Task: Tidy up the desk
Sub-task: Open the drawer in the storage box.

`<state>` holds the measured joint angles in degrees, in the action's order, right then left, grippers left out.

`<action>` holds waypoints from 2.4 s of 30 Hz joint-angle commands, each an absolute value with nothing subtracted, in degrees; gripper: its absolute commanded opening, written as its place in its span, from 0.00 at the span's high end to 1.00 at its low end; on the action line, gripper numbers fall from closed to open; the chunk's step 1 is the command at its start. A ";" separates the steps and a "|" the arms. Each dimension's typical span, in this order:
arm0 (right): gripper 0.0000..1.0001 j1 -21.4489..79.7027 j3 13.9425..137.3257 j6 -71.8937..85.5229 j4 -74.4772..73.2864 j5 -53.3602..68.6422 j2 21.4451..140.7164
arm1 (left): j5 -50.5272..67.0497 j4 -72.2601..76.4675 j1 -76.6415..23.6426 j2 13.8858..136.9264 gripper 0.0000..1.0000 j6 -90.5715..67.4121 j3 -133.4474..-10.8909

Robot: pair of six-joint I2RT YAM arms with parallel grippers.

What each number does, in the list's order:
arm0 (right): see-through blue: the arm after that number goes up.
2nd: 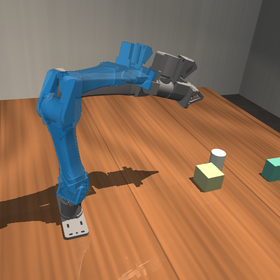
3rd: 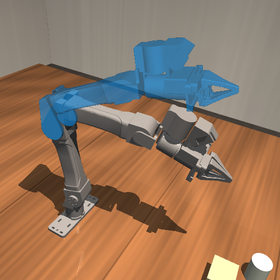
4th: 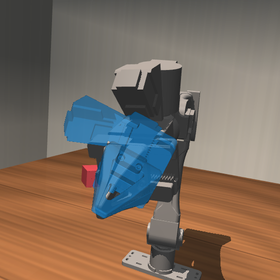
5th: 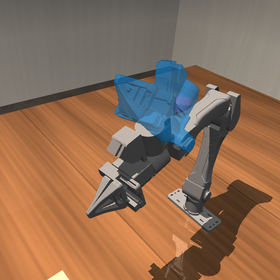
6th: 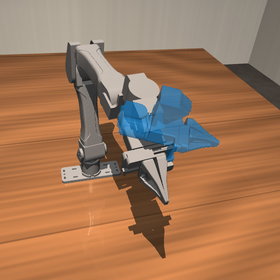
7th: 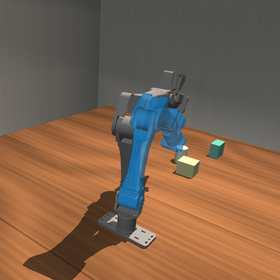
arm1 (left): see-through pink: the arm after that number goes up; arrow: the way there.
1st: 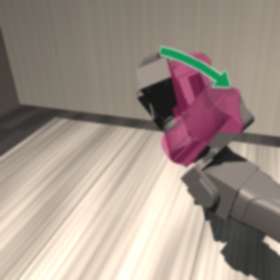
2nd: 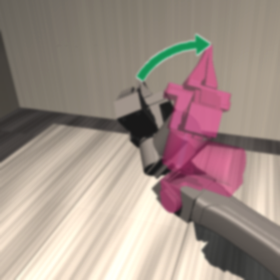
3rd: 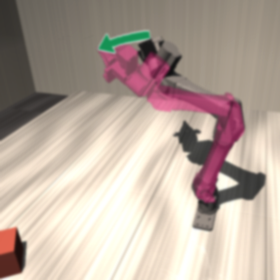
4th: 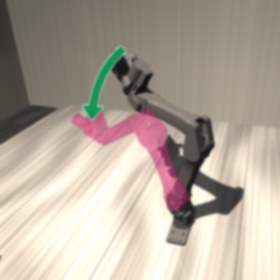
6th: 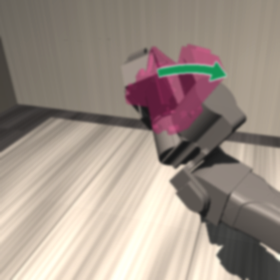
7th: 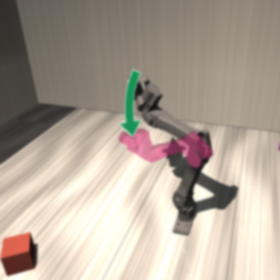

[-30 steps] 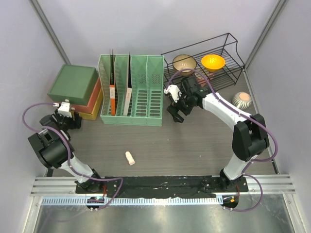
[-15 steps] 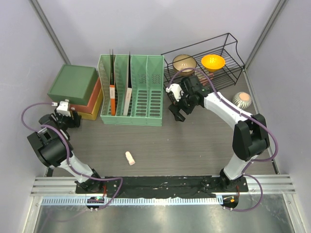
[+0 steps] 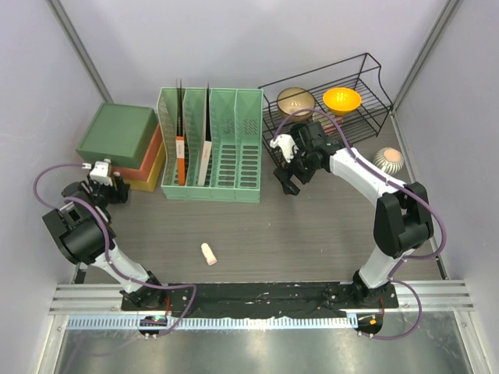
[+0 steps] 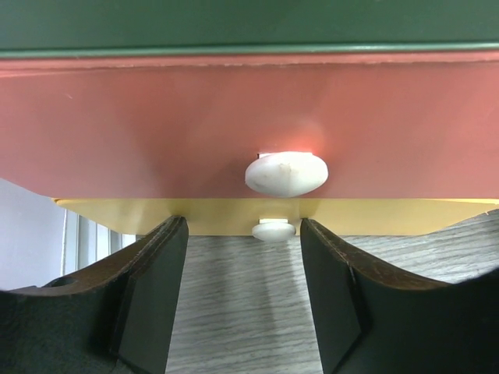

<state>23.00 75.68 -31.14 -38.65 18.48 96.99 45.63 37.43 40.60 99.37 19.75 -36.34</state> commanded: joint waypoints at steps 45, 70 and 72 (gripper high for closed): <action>0.00 22.85 76.02 -31.64 -37.88 20.65 98.09 | 53.44 26.98 44.56 95.45 0.69 30.06 -38.15; 0.01 22.76 77.08 -31.55 -38.93 21.36 100.20 | 58.27 42.18 44.56 104.76 0.43 27.07 -39.90; 0.00 22.85 77.17 -31.64 -38.94 21.36 100.20 | 57.92 42.63 44.65 105.29 0.43 26.28 -40.25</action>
<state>23.00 75.57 -31.18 -39.07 20.34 100.03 55.99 36.12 44.05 104.36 28.10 -38.46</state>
